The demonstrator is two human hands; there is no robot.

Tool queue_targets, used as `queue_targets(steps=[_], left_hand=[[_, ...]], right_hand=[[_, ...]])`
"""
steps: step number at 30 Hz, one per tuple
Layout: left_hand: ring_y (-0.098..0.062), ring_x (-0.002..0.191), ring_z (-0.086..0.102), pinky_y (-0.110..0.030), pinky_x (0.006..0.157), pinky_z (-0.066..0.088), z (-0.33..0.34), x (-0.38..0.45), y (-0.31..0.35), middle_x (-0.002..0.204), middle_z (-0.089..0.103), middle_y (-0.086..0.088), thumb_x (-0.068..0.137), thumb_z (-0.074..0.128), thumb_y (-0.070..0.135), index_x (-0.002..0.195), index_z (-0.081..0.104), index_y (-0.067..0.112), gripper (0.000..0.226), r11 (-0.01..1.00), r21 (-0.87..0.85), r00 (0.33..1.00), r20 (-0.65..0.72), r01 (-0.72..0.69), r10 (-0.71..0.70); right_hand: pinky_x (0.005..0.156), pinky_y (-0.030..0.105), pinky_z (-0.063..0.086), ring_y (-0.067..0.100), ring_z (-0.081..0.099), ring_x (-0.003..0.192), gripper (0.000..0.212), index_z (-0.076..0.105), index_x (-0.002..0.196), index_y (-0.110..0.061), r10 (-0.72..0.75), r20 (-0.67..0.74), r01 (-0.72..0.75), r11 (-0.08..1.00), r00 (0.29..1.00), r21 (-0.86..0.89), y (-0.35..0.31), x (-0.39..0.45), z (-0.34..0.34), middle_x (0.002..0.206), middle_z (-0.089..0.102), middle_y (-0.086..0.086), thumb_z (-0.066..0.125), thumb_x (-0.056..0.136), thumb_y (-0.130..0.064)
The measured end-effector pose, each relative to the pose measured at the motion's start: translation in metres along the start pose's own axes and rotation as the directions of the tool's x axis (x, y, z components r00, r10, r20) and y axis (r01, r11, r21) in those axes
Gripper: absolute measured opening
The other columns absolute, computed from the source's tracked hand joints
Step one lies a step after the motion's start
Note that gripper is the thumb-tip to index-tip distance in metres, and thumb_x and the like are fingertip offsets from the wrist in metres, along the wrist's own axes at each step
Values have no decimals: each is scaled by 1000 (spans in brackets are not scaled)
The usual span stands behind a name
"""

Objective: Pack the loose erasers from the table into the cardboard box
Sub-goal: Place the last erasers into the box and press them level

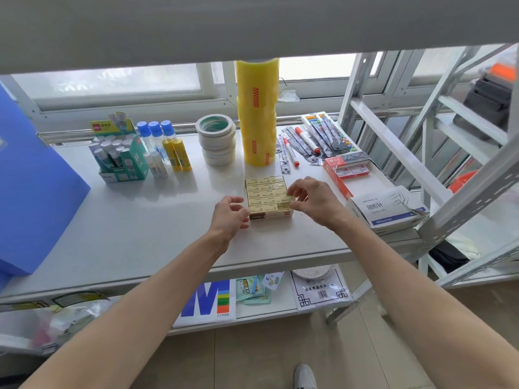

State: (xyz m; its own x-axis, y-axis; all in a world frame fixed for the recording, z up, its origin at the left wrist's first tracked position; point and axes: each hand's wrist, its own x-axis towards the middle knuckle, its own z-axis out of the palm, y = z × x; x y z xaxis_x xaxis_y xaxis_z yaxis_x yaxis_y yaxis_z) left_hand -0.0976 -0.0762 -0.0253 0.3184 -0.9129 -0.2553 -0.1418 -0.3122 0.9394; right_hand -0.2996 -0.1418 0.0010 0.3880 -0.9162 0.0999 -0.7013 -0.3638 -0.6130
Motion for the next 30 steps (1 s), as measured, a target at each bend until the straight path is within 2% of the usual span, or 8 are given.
queue_targets(steps=[7, 11, 17, 21, 26, 30], left_hand=[[-17, 74, 60, -25, 63, 56, 13, 7, 1, 102, 61, -13, 92, 59, 1, 119, 50, 6, 29, 999, 36, 1000, -11, 10, -10], [-17, 74, 59, -26, 63, 56, 14, 11, -1, 101, 61, -12, 92, 59, 0, 119, 50, 6, 29, 999, 38, 1000, -22, 15, -14], [-17, 74, 58, -25, 60, 53, 15, 14, -2, 104, 62, -13, 93, 57, 1, 117, 48, 9, 26, 998, 49, 999, -34, 29, -27], [-18, 75, 58, -24, 61, 54, 17, 14, -4, 104, 62, -13, 94, 55, 1, 117, 47, 10, 26, 997, 66, 999, -35, 29, -27], [-17, 73, 57, -24, 59, 53, 17, 14, -5, 103, 62, -14, 94, 54, 1, 116, 47, 11, 25, 997, 66, 999, -37, 26, -24], [-17, 77, 58, -22, 58, 52, 17, 14, -5, 104, 60, -12, 95, 56, 3, 112, 47, 9, 21, 997, 68, 998, -49, 38, -35]], right_hand=[[79, 24, 48, 13, 56, 79, 20, 71, 97, -14, -16, 104, 23, 997, 994, -70, 2, 5, 2, 92, 54, 1, 77, 78, -16], [82, 28, 49, 16, 56, 83, 21, 70, 98, -15, -2, 124, 14, 996, 992, -94, 3, 7, 6, 93, 56, 4, 77, 78, -16], [82, 26, 47, 16, 56, 84, 22, 70, 100, -14, 5, 154, 16, 991, 988, -136, 1, 11, 6, 91, 56, 2, 76, 80, -20], [77, 26, 46, 15, 56, 80, 21, 73, 97, -13, 17, 117, -5, 994, 993, -106, -1, 12, 10, 85, 58, 0, 73, 83, -28], [80, 32, 47, 19, 57, 81, 20, 64, 96, -10, 63, 53, -59, 995, 997, -82, -2, 9, 17, 83, 59, 2, 73, 83, -22], [80, 30, 48, 19, 58, 84, 11, 67, 89, -10, 115, 57, -109, 990, 992, -92, -2, 9, 21, 89, 64, 6, 71, 83, -18]])
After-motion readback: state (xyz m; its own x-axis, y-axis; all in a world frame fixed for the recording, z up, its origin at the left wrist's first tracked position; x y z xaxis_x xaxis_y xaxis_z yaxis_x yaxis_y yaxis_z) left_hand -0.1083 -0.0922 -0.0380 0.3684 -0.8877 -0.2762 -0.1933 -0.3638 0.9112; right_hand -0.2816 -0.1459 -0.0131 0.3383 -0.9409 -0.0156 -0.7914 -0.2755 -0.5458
